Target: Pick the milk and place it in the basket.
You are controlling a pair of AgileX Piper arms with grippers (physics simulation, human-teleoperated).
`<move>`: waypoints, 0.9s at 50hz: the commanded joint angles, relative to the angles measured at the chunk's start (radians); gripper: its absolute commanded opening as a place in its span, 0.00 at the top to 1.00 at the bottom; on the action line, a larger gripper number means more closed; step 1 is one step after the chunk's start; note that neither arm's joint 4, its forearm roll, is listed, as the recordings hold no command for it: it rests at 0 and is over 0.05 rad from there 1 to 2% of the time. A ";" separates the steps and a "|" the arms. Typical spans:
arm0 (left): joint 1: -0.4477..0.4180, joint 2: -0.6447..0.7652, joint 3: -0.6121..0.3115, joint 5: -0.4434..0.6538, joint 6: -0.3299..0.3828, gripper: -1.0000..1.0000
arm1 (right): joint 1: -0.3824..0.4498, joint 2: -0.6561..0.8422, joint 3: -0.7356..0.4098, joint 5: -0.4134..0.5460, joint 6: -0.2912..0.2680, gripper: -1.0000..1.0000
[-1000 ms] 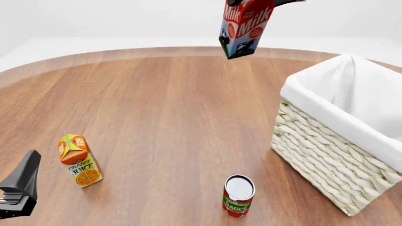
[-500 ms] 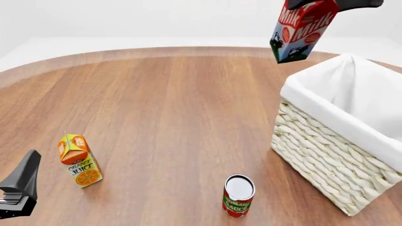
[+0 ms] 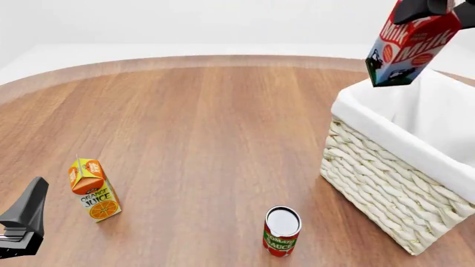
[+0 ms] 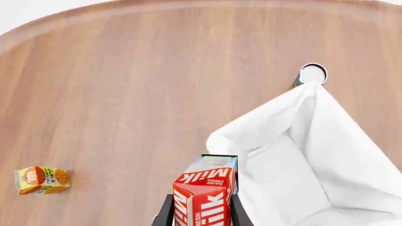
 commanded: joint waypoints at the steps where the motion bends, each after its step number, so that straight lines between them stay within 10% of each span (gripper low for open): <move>1: 0.000 0.000 0.000 0.000 0.000 0.00 | -0.066 -0.061 0.063 -0.017 0.025 1.00; 45: 0.000 0.000 0.000 0.000 0.000 0.00 | -0.286 -0.082 0.267 -0.143 0.030 1.00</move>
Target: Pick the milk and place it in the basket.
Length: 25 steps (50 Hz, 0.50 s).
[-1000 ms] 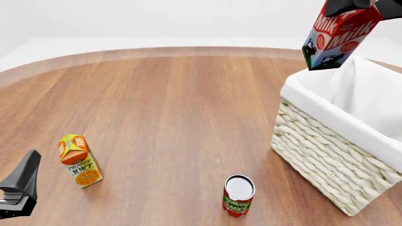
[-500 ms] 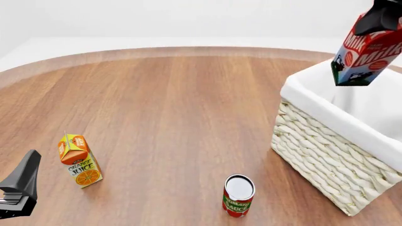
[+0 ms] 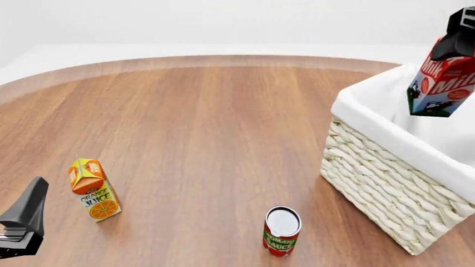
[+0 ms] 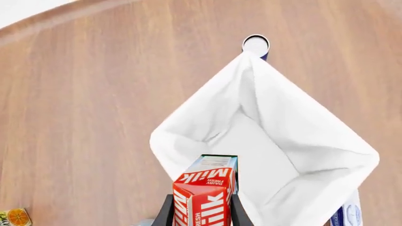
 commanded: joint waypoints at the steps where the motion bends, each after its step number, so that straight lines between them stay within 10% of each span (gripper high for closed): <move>1: 0.000 0.000 0.000 0.000 0.000 0.00 | -0.052 -0.007 0.031 -0.040 0.024 1.00; 25: 0.000 0.000 0.000 0.000 0.000 0.00 | -0.095 0.010 0.173 -0.154 0.074 1.00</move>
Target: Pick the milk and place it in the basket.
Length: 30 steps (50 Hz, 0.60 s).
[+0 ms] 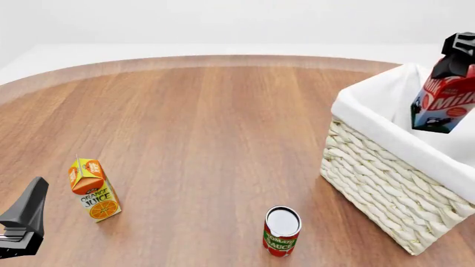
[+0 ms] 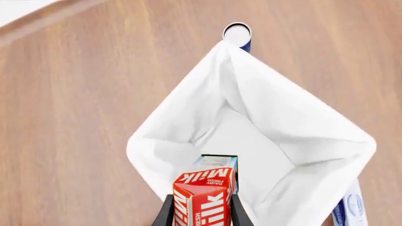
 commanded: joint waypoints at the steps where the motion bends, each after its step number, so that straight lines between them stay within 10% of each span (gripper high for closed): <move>1: 0.000 0.000 0.000 0.000 0.000 0.00 | -0.032 0.002 0.063 -0.067 0.036 1.00; 30: 0.000 0.000 0.000 0.000 0.000 0.00 | -0.120 0.069 0.126 -0.171 0.035 1.00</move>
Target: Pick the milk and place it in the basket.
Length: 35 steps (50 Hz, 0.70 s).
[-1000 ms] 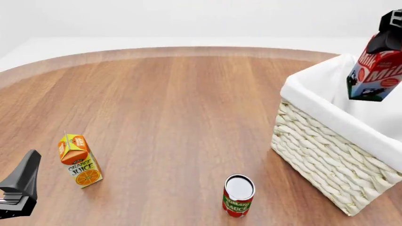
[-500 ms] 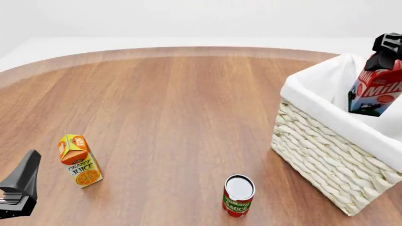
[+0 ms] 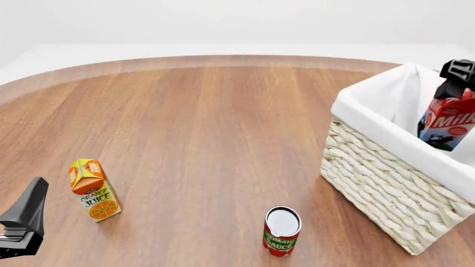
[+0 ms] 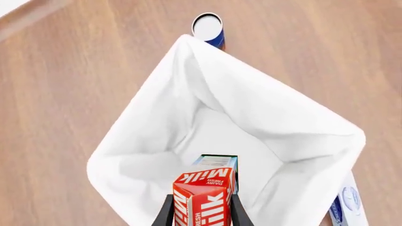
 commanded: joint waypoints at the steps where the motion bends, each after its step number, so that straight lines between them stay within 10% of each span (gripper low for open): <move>1: 0.000 0.000 0.000 0.000 0.000 0.00 | -0.020 0.030 -0.004 -0.041 0.019 1.00; 35: 0.000 0.000 0.000 0.000 0.000 0.00 | -0.074 0.204 0.038 -0.181 0.008 1.00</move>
